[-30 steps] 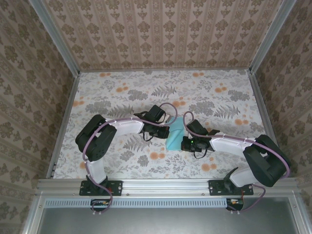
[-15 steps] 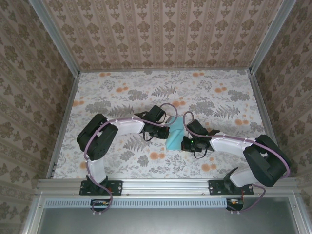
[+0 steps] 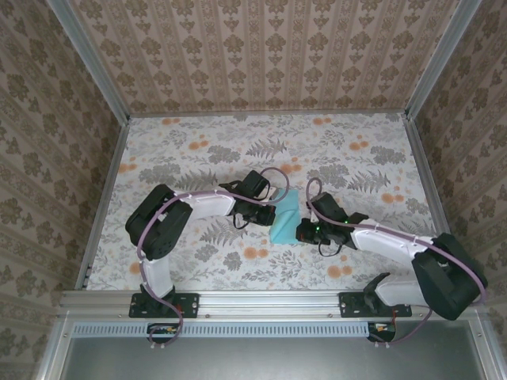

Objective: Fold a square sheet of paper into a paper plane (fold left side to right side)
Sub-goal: Fold the triangle a second time at the center of the table.

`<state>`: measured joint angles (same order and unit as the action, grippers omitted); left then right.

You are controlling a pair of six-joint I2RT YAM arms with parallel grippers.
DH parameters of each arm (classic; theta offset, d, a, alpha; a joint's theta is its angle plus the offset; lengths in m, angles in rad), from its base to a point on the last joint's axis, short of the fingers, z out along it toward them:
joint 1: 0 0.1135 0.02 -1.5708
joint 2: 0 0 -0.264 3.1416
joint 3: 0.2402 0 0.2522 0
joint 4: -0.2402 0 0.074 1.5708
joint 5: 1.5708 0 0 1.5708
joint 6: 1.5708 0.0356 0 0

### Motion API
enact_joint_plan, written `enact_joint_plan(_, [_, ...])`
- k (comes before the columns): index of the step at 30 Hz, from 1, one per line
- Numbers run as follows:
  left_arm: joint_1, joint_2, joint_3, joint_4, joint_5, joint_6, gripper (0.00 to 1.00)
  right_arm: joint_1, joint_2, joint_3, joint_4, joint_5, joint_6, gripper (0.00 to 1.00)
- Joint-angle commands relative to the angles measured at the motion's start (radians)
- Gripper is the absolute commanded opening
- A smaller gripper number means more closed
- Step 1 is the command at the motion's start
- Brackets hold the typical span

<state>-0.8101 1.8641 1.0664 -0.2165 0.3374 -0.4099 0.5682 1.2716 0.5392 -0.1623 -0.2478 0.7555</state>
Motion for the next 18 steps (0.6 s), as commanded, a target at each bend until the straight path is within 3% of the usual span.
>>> enact_joint_plan(1, [-0.002,0.026,0.012,-0.044,0.0,0.025,0.05,-0.034,-0.015,-0.022,0.138,-0.085,0.039,0.0])
enact_joint_plan(7, [-0.006,0.027,0.014,-0.046,-0.003,0.028,0.05,-0.065,0.085,0.006,0.362,-0.135,0.128,0.0])
enact_joint_plan(18, [-0.009,0.032,0.023,-0.052,0.0,0.032,0.05,-0.065,0.275,0.097,0.449,-0.165,0.141,0.0])
